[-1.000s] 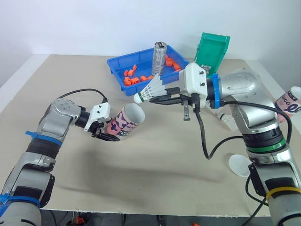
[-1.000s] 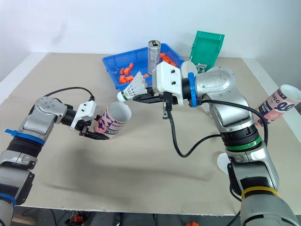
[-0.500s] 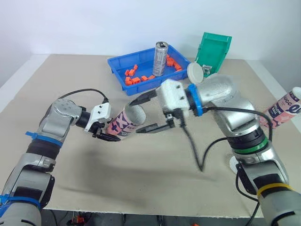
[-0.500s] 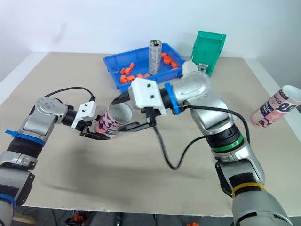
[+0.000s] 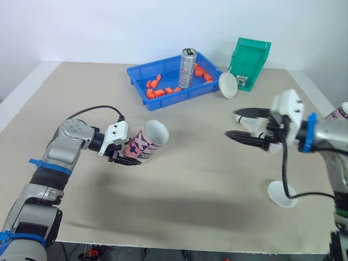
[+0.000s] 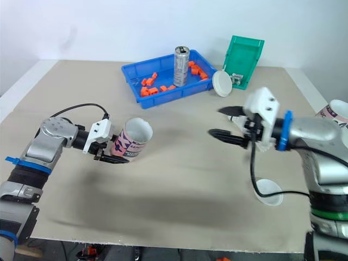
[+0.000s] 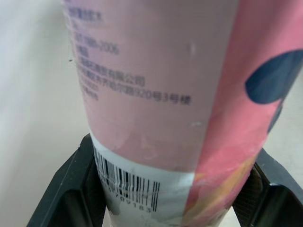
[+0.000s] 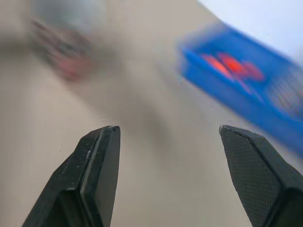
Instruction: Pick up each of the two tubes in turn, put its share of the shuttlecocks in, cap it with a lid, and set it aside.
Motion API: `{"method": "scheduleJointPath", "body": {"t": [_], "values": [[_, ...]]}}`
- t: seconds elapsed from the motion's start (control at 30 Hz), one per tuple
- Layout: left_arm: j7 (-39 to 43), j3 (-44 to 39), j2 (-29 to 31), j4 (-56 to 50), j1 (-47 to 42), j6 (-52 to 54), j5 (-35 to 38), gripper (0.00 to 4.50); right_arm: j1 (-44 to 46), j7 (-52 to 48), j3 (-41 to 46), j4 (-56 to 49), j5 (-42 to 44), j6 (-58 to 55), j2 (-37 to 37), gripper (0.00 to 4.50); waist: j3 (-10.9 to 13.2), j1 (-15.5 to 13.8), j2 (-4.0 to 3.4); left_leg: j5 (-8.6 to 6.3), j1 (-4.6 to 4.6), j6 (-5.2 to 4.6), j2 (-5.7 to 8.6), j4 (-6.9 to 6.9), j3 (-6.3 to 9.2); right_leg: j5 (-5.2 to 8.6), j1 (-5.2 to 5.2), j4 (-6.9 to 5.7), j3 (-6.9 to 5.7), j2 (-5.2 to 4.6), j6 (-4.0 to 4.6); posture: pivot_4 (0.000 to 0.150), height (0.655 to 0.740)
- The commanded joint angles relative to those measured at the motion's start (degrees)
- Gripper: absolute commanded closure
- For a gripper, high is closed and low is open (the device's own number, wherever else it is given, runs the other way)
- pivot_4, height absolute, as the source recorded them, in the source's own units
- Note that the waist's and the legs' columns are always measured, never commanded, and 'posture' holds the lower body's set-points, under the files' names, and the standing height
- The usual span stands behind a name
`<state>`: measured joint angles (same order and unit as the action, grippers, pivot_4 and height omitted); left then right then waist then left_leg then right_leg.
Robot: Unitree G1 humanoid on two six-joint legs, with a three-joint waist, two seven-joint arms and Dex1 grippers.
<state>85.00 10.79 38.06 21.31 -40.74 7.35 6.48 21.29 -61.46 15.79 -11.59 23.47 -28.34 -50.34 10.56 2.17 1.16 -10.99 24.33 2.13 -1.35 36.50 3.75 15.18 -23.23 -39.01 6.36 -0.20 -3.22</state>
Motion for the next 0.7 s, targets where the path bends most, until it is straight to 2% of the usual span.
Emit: {"method": "scheduleJointPath", "body": {"t": [0.03, 0.13, 0.23, 0.47, 0.7], "values": [[0.0, 1.0, -0.5, -0.8, 0.7, -0.6, 0.2, 1.52, -7.7, 4.8, 10.3, -0.4, -1.0, 0.3, -1.1, 0.89, 0.0, 0.0, 0.00, 0.00, 0.00, 0.00, 0.02, 0.00, -0.01, 0.00, -0.01, 0.00, 0.01, -0.01, -0.01, 0.150, 0.7400], [-0.6, 0.9, -1.0, 0.3, -0.1, -1.5, 0.1, 1.52, -14.1, 7.5, 15.5, 0.7, -0.2, -0.6, 0.2, 0.89, 0.0, 0.0, -0.01, 0.00, -0.02, 0.00, 0.04, 0.04, -0.01, 0.03, 0.03, 0.00, 0.01, -0.02, -0.12, 0.150, 0.7400], [-0.7, 0.9, -1.4, 0.7, -0.4, -1.7, 0.3, 1.52, -17.9, 8.8, 16.1, 1.8, -0.4, 0.2, 1.1, 0.89, 0.0, 0.3, -0.01, 0.05, -0.05, -0.07, 0.03, 0.08, -0.02, 0.07, 0.07, 0.00, 0.02, -0.01, -0.37, 0.150, 0.7400], [-1.1, 1.1, -1.7, 0.9, -0.4, -2.0, 0.2, 1.52, -16.6, 11.9, 12.9, 11.4, -2.0, 3.1, 2.7, 0.89, 0.0, 0.6, -0.01, 0.24, -0.17, -0.35, 0.01, 0.07, -0.19, -0.19, 0.07, 0.00, 0.10, -0.01, -0.39, 0.150, 0.7400], [-1.2, 1.0, -1.8, 0.9, -0.5, -2.0, 0.2, 1.52, -9.7, 14.1, 7.9, 22.5, -3.7, 6.4, 3.9, 0.89, 0.0, 0.6, -0.02, 0.25, -0.19, -0.37, -0.03, 0.06, -0.31, -0.20, 0.07, 0.01, 0.18, 0.00, -0.41, 0.150, 0.7400]]}}
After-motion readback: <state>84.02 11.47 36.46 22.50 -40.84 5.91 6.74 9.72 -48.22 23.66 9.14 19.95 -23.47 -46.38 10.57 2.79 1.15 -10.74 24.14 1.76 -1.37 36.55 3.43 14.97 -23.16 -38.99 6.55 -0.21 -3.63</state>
